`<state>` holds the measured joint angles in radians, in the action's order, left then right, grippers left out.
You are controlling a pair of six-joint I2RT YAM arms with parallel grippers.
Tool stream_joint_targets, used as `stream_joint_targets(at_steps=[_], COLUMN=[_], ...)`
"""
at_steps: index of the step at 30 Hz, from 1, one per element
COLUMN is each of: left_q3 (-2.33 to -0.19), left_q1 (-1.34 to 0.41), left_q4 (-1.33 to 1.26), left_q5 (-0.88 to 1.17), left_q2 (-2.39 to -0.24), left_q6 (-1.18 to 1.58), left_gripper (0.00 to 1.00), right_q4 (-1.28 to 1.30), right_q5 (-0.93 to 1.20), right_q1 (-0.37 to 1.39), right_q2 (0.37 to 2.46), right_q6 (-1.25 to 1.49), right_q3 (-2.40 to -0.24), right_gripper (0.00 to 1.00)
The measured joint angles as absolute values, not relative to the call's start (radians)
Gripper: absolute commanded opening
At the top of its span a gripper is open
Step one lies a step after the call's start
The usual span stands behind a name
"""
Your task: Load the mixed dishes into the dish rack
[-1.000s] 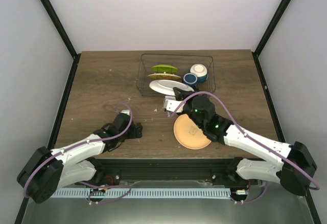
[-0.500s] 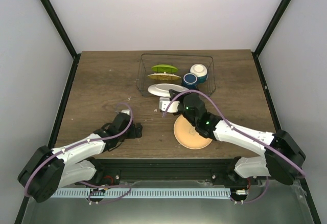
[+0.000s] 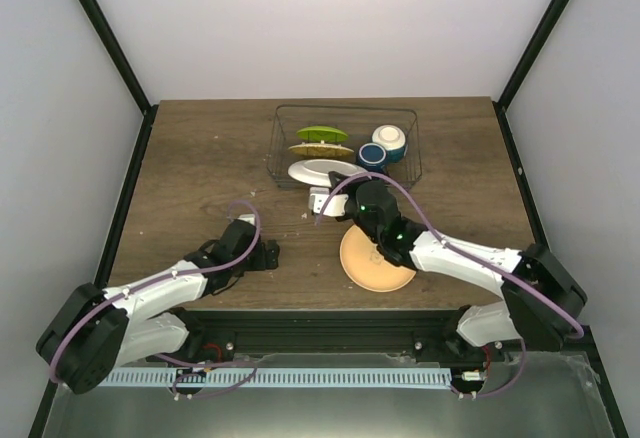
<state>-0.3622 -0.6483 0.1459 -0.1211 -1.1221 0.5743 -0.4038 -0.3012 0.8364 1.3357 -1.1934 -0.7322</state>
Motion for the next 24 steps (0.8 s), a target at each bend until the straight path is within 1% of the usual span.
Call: stream_joint_targets(at_steps=[15, 19, 24], left_q3=[-0.362, -0.362, -0.363], left_q1=[-0.648, -0.648, -0.648], left_q4=[0.119, 0.112, 0.101], left_q5=[-0.106, -0.101, -0.098], left_q2=[-1.148, -1.158, -1.166], left_q6=[0.572, 0.572, 0.572], left_gripper=[1.00, 1.00, 1.00], right_q4=[-0.397, -0.300, -0.086], right_q5=[-0.261, -0.219, -0.151], right_q1=[0.824, 0.805, 0.762], right_q2=[1.434, 1.460, 1.537], right_q6=[-1.182, -1.137, -1.066], right_q3=[-0.760, -0.842, -1.027], right_gripper=[0.01, 0.01, 0.01])
